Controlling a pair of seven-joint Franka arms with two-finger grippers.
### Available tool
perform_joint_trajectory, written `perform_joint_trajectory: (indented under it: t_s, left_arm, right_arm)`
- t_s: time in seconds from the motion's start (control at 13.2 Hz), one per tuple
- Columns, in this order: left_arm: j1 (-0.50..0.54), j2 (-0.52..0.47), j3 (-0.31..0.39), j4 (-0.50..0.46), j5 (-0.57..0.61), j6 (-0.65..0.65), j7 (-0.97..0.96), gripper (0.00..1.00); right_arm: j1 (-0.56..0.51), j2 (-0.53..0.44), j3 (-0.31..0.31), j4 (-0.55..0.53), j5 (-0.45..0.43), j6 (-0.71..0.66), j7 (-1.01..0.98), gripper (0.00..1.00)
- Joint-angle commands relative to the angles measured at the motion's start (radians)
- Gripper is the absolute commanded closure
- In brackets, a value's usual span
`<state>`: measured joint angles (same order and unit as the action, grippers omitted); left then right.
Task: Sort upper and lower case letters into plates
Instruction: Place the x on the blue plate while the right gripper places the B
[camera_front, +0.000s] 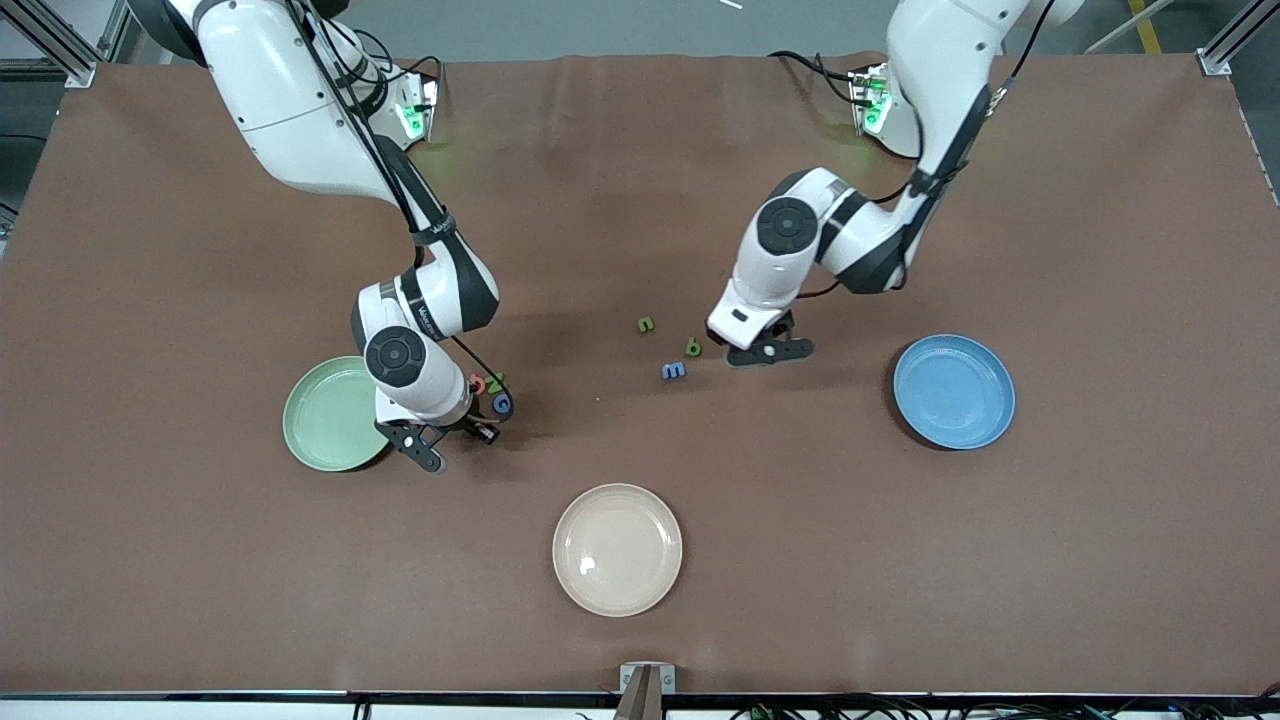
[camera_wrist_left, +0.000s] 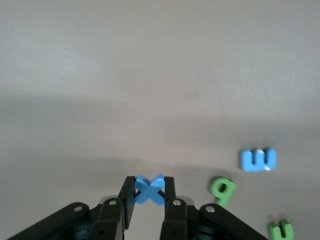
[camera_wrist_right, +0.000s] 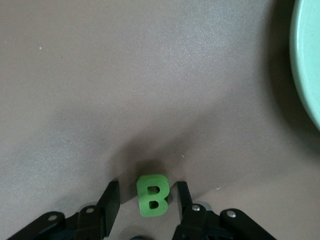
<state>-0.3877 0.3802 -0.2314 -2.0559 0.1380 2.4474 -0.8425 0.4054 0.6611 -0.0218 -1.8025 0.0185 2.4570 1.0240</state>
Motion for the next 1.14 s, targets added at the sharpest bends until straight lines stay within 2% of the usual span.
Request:
perform_joint_trajectory:
  t_s: [0.0,0.23,0.3,0.46,0.68,0.91,1.06]
  left_arm:
    - [0.094,-0.095,-0.006,-0.024,0.020,-0.103,0.124,0.97]
    - [0.214,-0.139,-0.006,-0.032,0.022,-0.227,0.337,0.97]
    - [0.263,-0.148,-0.006,-0.038,0.022,-0.237,0.397,0.97]
    - [0.354,-0.153,-0.009,-0.053,0.022,-0.235,0.508,0.97]
    - [0.453,-0.139,-0.008,-0.062,0.023,-0.220,0.635,0.97]
    - [0.529,-0.109,-0.008,-0.090,0.022,-0.156,0.735,0.97]
    - [0.555,-0.080,-0.006,-0.093,0.035,-0.133,0.773,0.97]
  right_arm:
    - [0.010,-0.005,-0.004,-0.028,0.000,0.002,0.033,0.56]
    - [0.010,-0.006,-0.004,-0.026,0.000,-0.006,0.041,0.92]
    - [0.010,-0.008,-0.004,-0.023,0.000,-0.007,0.041,0.99]
    - [0.001,-0.020,-0.004,-0.014,0.000,-0.016,0.022,1.00]
    - [-0.034,-0.083,-0.010,0.047,-0.006,-0.224,-0.065,1.00]
    - [-0.126,-0.170,-0.010,0.034,-0.006,-0.312,-0.239,1.00]
    - [-0.195,-0.213,-0.010,-0.006,-0.006,-0.320,-0.368,1.00]
